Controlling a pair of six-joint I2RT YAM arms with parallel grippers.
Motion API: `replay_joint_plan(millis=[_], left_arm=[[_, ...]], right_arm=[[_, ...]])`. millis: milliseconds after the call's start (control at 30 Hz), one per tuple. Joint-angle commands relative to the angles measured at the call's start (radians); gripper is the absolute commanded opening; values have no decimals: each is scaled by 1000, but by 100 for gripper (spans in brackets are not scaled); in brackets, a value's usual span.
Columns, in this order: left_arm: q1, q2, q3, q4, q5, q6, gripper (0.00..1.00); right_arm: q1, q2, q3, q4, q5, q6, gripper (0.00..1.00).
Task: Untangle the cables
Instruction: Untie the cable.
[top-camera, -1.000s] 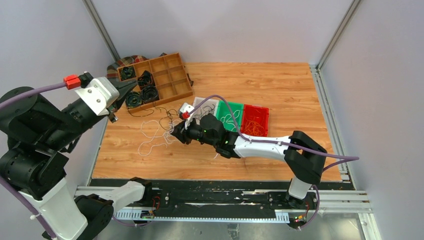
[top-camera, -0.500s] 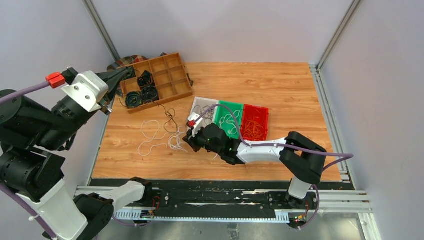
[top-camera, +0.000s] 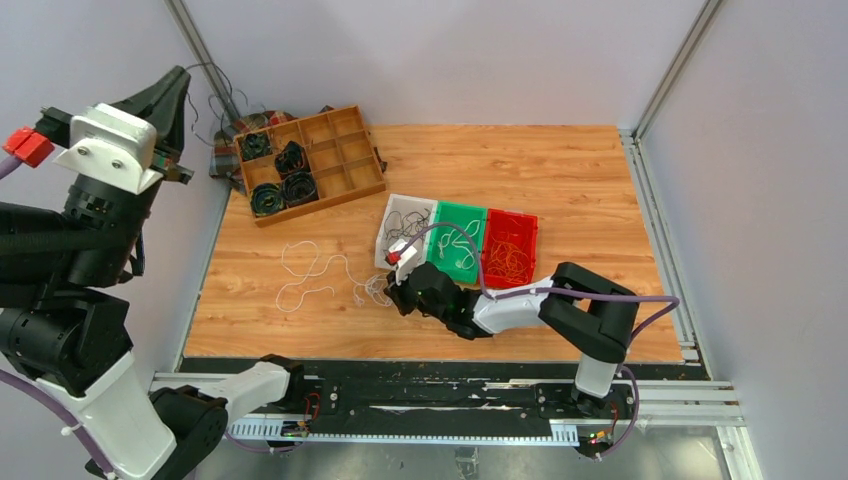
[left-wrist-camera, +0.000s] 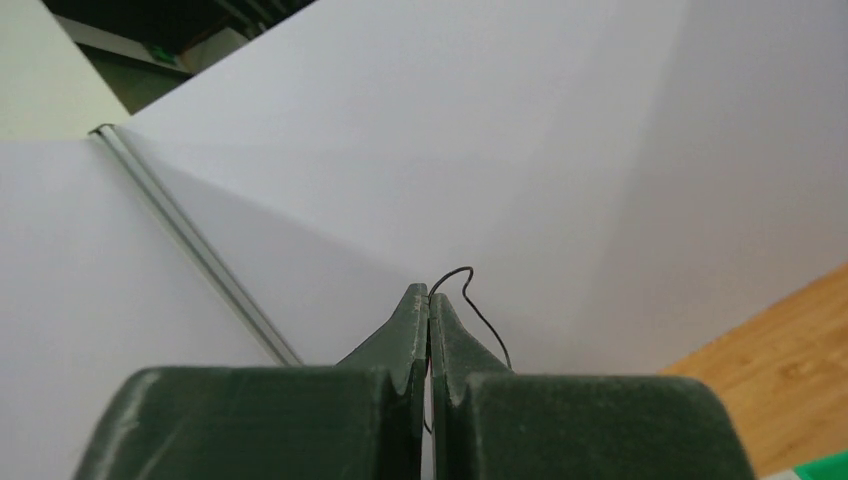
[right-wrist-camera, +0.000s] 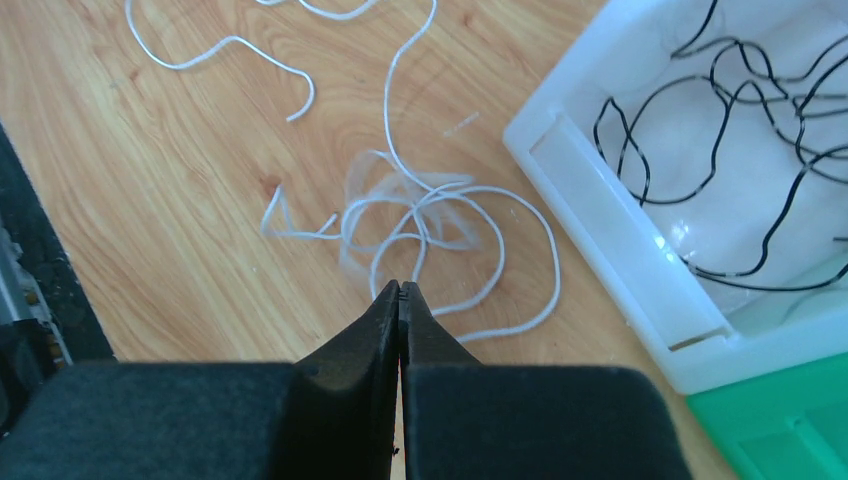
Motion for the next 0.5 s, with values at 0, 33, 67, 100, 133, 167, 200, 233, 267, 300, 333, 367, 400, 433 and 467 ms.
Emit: replay_joint_plan(millis=[0, 33, 67, 100, 133, 167, 200, 233, 267, 300, 333, 367, 400, 433, 467], left_arm=[[-4, -3, -20, 214, -114, 3, 0], [-5, -5, -29, 231, -119, -5, 1], [-4, -9, -36, 231, -106, -8, 1], [-5, -9, -37, 210, -76, -5, 0], [-5, -14, -42, 187, -46, -10, 0], [-5, -22, -58, 171, -19, -18, 0], [-4, -37, -81, 164, 4, -22, 1], [-5, -52, -110, 164, 23, -22, 1], [-5, -63, -133, 163, 29, -22, 0], [-5, -73, -156, 162, 32, -22, 0], [-5, -83, -180, 152, 41, -15, 0], [-4, -91, -195, 139, 53, -4, 0], [-5, -101, -213, 129, 64, 1, 0], [-5, -109, -227, 117, 78, 7, 0], [-5, -117, -238, 99, 104, 18, 1]], right_arm=[[21, 18, -12, 10, 57, 31, 1], [21, 19, -9, 1, 58, 31, 1], [21, 17, -8, 0, 48, 24, 1], [21, 7, -5, -1, 33, 14, 2], [21, -9, 5, -13, 26, 6, 10], [21, -32, 13, -29, 25, -2, 19], [21, -63, 21, -36, 27, -12, 30], [21, -96, 29, -40, 28, -27, 40], [21, -132, 41, -57, 28, -41, 48], [21, -166, 61, -87, 27, -59, 54], [21, -201, 87, -120, 25, -77, 60], [21, -232, 111, -152, 23, -103, 64], [20, -263, 139, -177, 18, -122, 70], [21, -294, 157, -198, 11, -141, 74], [21, -326, 176, -219, -6, -165, 75]])
